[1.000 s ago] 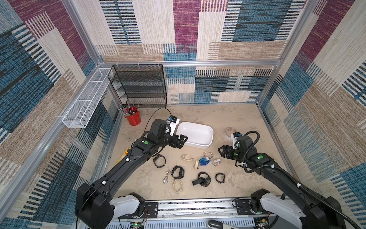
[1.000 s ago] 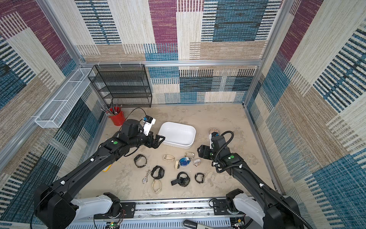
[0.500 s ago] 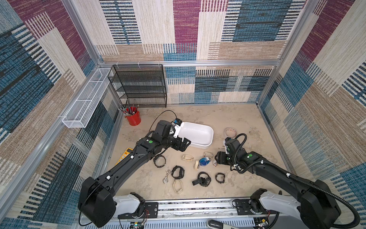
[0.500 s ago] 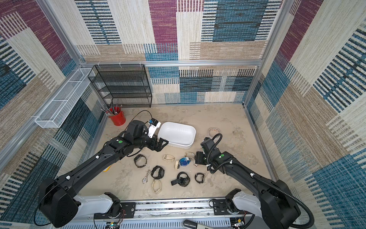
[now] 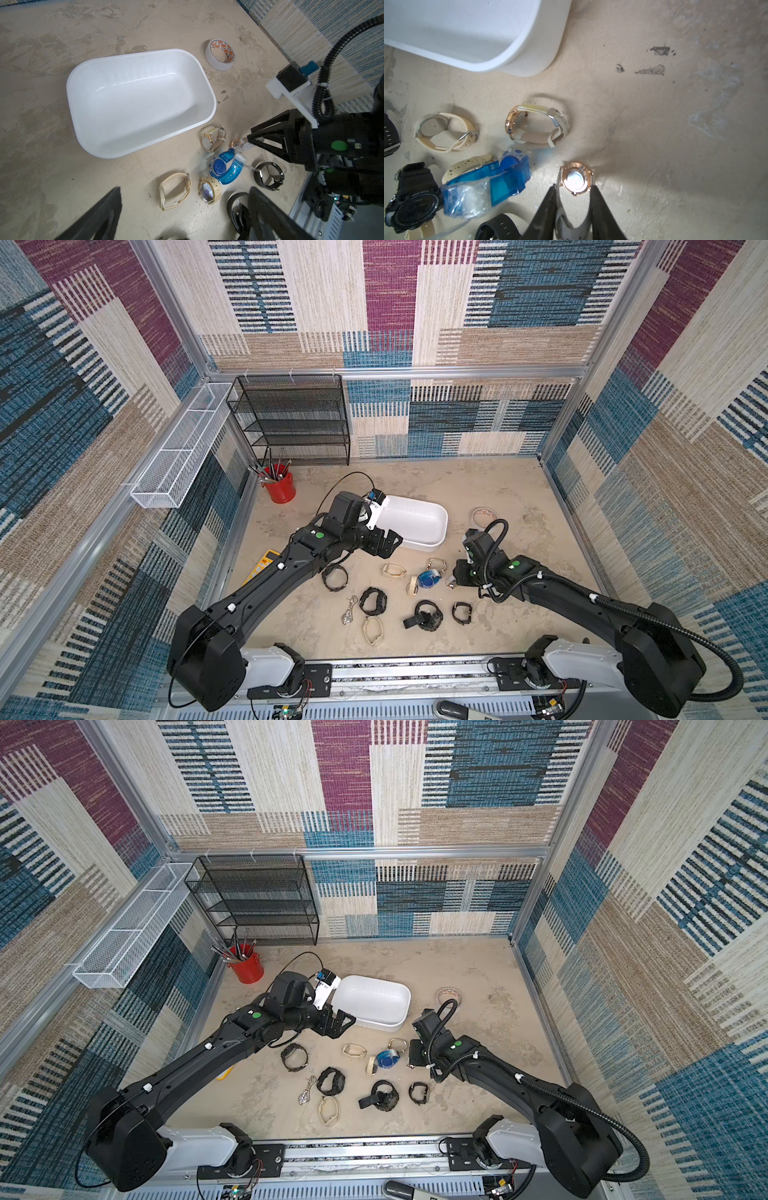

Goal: Put the watch into the storage box
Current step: Pick up the watch at the center of the board, then place the watch in the storage box.

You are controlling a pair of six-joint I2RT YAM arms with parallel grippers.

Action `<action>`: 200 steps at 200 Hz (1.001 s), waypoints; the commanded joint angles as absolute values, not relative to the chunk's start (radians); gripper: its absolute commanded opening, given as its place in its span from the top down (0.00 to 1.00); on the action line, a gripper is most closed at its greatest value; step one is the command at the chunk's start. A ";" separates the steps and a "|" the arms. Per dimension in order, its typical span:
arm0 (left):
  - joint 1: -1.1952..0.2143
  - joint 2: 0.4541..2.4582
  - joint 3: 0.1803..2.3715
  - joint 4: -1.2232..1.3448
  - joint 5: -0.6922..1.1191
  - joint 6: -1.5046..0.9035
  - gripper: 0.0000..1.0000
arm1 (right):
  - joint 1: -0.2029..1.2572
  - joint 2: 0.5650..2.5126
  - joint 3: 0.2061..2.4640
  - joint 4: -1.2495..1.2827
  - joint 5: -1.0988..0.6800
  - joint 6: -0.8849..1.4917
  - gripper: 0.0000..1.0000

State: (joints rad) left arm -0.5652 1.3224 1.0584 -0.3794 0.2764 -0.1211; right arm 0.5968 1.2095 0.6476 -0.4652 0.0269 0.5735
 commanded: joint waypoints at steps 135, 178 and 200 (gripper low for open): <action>-0.566 1.291 1.052 -0.374 0.283 -0.095 0.04 | 0.601 1.136 0.896 -0.575 0.138 0.486 0.89; -0.565 1.244 1.016 -0.328 0.240 -0.103 0.04 | 0.601 1.190 0.970 -0.481 0.079 0.460 0.89; -0.565 1.238 1.009 -0.318 0.246 -0.107 0.04 | 0.601 1.247 1.007 -0.413 0.046 0.445 0.88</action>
